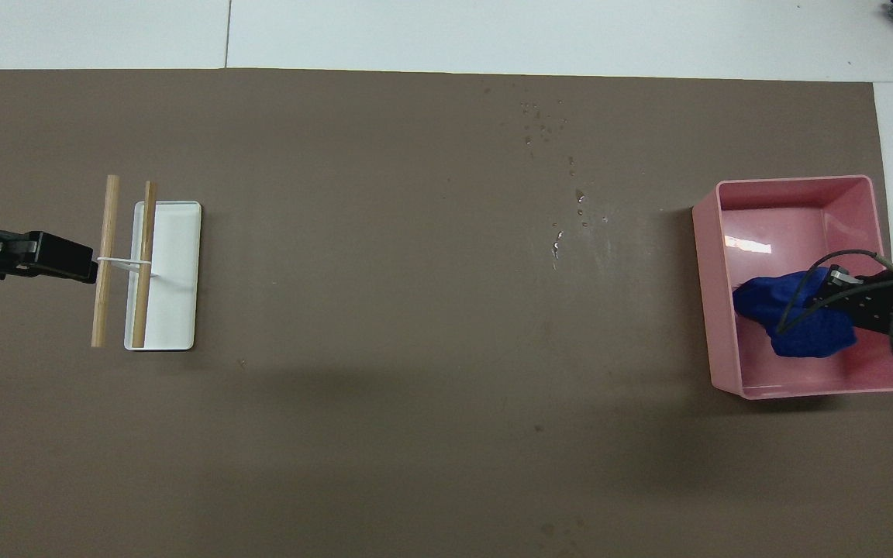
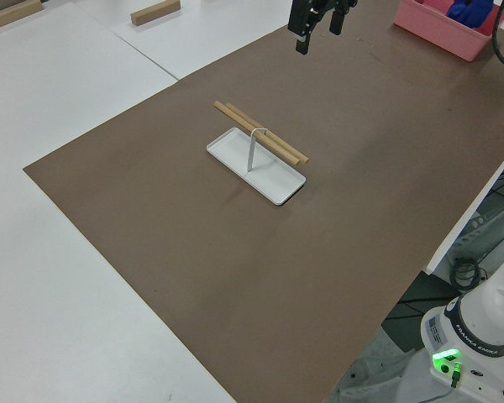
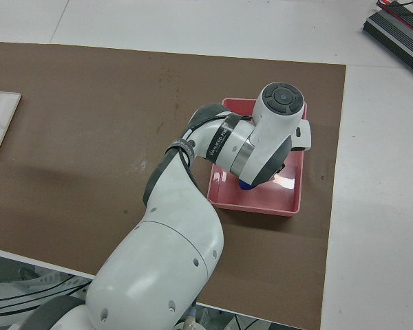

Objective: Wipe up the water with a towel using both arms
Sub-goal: 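Drag the towel over the spill into the pink bin with the right gripper, then open the right gripper and release the towel in the pink bin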

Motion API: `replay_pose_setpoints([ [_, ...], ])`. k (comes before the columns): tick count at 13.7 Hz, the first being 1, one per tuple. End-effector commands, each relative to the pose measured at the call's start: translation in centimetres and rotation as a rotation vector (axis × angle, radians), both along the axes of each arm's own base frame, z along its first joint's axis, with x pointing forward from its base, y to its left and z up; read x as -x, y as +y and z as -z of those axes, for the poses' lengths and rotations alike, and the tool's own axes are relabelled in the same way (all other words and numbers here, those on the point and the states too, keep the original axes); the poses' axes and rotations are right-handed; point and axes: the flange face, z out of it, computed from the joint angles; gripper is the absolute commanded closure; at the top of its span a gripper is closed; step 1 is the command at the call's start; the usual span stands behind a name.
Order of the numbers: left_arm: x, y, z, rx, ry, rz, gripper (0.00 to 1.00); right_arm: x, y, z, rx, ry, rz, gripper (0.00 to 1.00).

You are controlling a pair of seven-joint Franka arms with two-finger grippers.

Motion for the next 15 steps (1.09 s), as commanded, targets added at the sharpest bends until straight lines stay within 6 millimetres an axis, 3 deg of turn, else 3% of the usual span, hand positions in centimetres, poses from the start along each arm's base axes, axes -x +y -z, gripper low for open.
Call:
replay_pose_setpoints([
  [1, 0.7, 0.2, 0.0, 0.010, -0.006, 0.005, 0.00, 0.6, 0.2, 0.5, -0.027, -0.008, 0.048, 1.00],
  [2, 0.7, 0.1, 0.0, 0.010, -0.006, 0.005, 0.00, 0.9, 0.0, 0.5, -0.032, 0.001, 0.053, 0.65],
  [3, 0.7, 0.2, 0.0, 0.010, -0.008, 0.004, 0.00, 1.0, -0.1, 0.6, -0.035, 0.008, 0.054, 0.42],
  [4, 0.7, 0.2, 0.0, 0.010, -0.008, 0.004, 0.00, 1.0, -0.2, 0.6, -0.036, 0.009, 0.055, 0.23],
  [6, 0.7, 0.2, -0.1, 0.010, -0.009, 0.004, 0.00, 1.0, -0.5, 0.2, -0.037, 0.012, 0.044, 0.02],
  [8, 0.7, 0.1, 0.0, 0.010, -0.008, 0.005, 0.00, 0.9, -0.5, -1.1, -0.027, 0.007, 0.004, 0.02],
  [12, 0.7, 0.2, 0.0, 0.010, -0.008, 0.004, 0.00, -0.1, 0.6, -8.9, 0.077, 0.003, -0.113, 0.00],
  [15, 0.7, 0.2, 0.0, 0.010, -0.008, 0.004, 0.00, -1.3, 4.8, -14.8, 0.126, 0.049, -0.234, 0.00],
])
